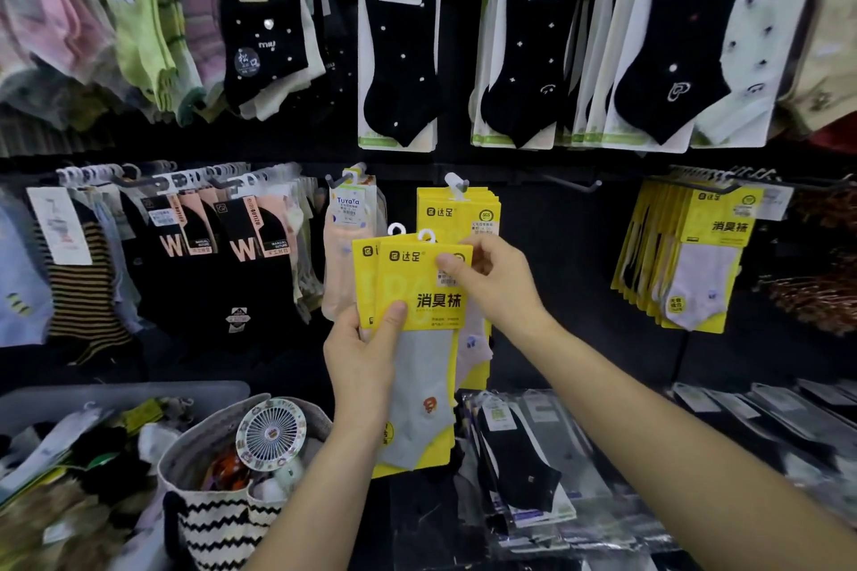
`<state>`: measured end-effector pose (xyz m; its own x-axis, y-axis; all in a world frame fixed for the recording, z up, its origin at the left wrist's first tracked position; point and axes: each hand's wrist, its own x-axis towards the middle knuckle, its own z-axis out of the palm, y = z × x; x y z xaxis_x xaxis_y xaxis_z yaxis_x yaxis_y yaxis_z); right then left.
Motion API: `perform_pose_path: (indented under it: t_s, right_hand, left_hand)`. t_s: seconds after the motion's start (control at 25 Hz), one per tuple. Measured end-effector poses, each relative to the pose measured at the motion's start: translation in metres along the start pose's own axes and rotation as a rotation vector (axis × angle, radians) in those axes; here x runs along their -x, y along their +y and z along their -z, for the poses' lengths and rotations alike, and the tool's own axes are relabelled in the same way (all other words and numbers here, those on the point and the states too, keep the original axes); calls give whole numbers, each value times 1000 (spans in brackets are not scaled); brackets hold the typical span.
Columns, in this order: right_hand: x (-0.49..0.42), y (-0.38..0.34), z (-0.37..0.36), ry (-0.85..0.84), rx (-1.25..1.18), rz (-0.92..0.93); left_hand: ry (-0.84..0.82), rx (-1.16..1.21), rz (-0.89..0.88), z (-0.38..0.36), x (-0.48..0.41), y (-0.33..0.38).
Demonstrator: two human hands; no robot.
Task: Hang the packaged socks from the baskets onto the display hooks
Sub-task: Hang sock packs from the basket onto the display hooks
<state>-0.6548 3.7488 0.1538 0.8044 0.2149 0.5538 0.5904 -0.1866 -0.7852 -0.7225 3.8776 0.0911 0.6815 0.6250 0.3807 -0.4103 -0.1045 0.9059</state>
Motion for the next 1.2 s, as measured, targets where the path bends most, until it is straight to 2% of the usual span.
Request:
perform_pose_path:
  t_s: [0.16, 0.4, 0.6, 0.76, 0.96, 1.08, 1.12, 1.2]
  right_hand:
    - [-2, 0, 14, -50, -59, -88]
    - [-25, -3, 36, 159, -187, -200]
    - [-52, -12, 31, 202, -91, -179]
    - [-63, -8, 17, 187, 15, -151]
    - [-60, -1, 16, 245, 30, -217]
    - [-39, -1, 19, 382, 54, -119]
    - [-29, -2, 19, 377, 40, -55]
    - [-6, -2, 13, 227, -20, 17]
  left_hand:
    - [-6, 2, 33, -10, 3, -3]
    - [81, -22, -6, -6, -6, -4]
    - [177, -54, -41, 22, -18, -4]
    - [171, -90, -36, 36, -21, -4]
    - [126, -91, -38, 33, -17, -4]
    - [47, -61, -36, 23, -9, -3]
    - [28, -46, -45, 19, -6, -2]
    - [-2, -21, -61, 11, -3, 0]
